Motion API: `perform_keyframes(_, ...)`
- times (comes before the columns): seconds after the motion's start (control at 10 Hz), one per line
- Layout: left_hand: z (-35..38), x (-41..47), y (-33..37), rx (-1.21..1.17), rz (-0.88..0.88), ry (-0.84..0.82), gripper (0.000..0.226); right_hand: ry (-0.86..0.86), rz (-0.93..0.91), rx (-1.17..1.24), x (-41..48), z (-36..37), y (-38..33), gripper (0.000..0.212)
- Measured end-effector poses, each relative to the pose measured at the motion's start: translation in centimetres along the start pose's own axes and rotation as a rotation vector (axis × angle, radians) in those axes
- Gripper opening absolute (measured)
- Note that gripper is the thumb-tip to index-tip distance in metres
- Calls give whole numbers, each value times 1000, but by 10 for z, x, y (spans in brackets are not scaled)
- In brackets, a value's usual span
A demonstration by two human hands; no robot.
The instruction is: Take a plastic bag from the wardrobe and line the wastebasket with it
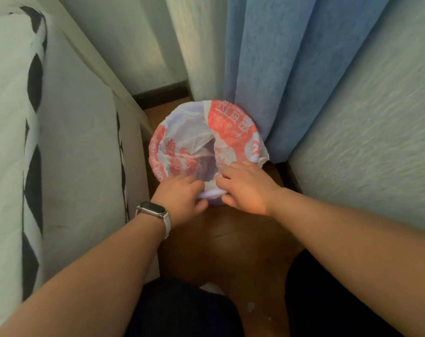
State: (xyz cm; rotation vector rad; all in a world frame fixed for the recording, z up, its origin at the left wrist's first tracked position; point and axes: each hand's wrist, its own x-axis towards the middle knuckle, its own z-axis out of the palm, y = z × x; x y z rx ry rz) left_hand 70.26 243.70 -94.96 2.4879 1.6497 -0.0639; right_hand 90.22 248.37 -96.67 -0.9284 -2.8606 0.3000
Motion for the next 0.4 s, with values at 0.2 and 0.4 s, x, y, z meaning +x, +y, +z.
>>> perform_keyframes(0.2,-9,-19,15,-141,-93,-94,20,-110,57,47,-13,-10,-14,19)
perform_keyframes(0.4,-67,-49,56,-263,-229,34,32,-160,132,30,-34,-72,-37,34)
